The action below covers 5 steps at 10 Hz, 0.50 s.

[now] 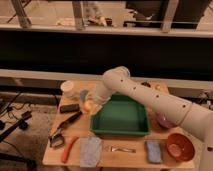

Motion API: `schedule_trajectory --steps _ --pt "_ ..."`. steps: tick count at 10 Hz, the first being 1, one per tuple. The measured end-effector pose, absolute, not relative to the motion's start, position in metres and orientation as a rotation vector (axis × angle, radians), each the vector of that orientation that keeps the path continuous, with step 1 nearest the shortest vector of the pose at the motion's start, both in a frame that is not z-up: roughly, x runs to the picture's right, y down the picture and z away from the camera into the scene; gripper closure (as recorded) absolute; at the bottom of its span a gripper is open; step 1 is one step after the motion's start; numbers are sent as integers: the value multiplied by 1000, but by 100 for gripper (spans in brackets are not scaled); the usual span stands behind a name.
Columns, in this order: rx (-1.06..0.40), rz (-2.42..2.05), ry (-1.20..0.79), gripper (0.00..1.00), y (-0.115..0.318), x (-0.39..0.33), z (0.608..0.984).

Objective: Place apple in metal cup

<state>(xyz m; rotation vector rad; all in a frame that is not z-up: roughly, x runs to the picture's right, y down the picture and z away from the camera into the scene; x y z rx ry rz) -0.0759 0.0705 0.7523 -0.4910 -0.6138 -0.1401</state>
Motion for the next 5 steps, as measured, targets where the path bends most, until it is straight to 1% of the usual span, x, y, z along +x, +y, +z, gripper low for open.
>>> schedule_trajectory --steps 5 --pt "-478 -78 -552 69 40 -20 782"
